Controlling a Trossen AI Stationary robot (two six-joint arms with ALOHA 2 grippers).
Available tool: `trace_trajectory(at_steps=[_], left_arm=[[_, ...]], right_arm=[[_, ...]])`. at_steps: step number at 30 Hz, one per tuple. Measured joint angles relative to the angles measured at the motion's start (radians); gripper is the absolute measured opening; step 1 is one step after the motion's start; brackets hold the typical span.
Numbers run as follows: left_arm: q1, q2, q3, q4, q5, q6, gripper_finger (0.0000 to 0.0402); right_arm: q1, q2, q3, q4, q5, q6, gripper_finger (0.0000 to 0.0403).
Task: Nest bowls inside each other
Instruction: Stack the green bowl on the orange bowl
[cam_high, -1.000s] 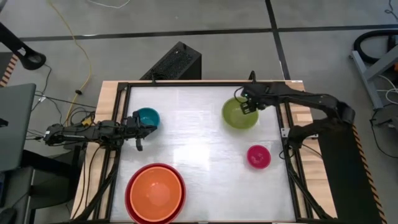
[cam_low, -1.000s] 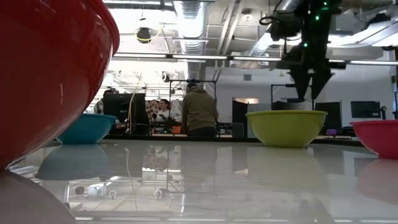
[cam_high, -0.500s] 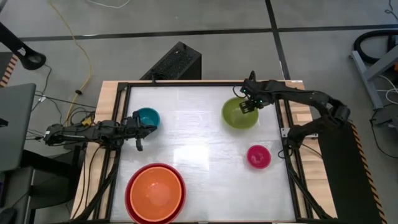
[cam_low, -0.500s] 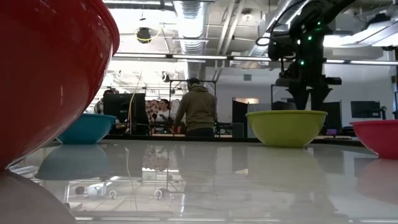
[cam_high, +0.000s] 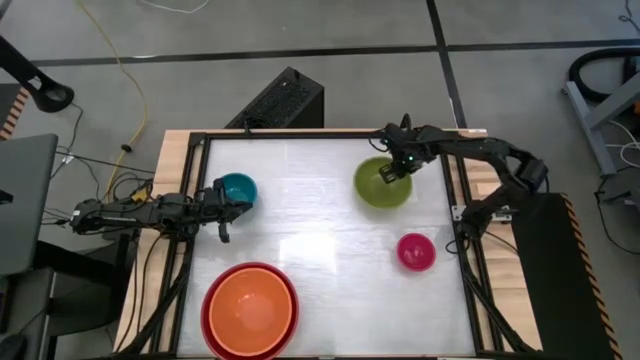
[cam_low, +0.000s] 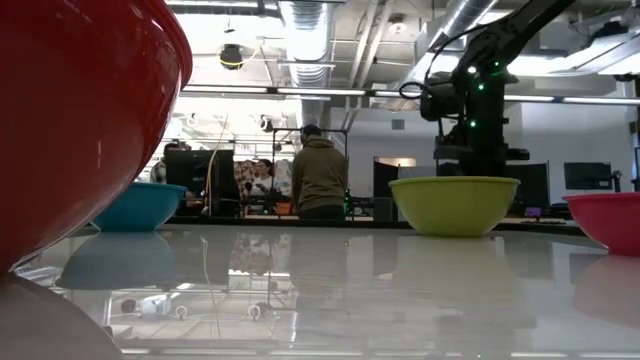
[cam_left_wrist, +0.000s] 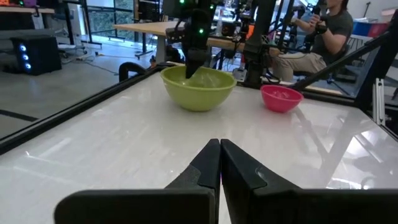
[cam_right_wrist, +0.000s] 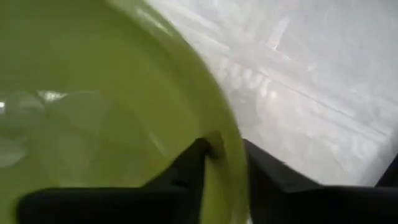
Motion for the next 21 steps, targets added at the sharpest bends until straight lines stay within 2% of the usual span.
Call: trace_trajectory(at_steps=[3,6,12,16,21], left_arm=[[0.0,0.0,0.0,0.0,0.0,0.0,0.0],[0.0,0.0,0.0,0.0,0.0,0.0,0.0],[0.0,0.0,0.0,0.0,0.0,0.0,0.0],[0.0,0.0,0.0,0.0,0.0,0.0,0.0],[0.0,0.0,0.0,0.0,0.0,0.0,0.0]], right_arm=[[-0.017,-0.02,0.004,0.031,-0.047,0.004,0.0029],[-0.035,-0.062,0.002,0.05,-0.075,0.007,0.0025],[-0.039,-0.202,-0.001,0.082,-0.206,0.038,0.0024],[0.076,-0.294,-0.001,0.123,-0.228,0.113,0.0024],[0.319,-0.339,-0.001,0.271,-0.19,0.219,0.0023]])
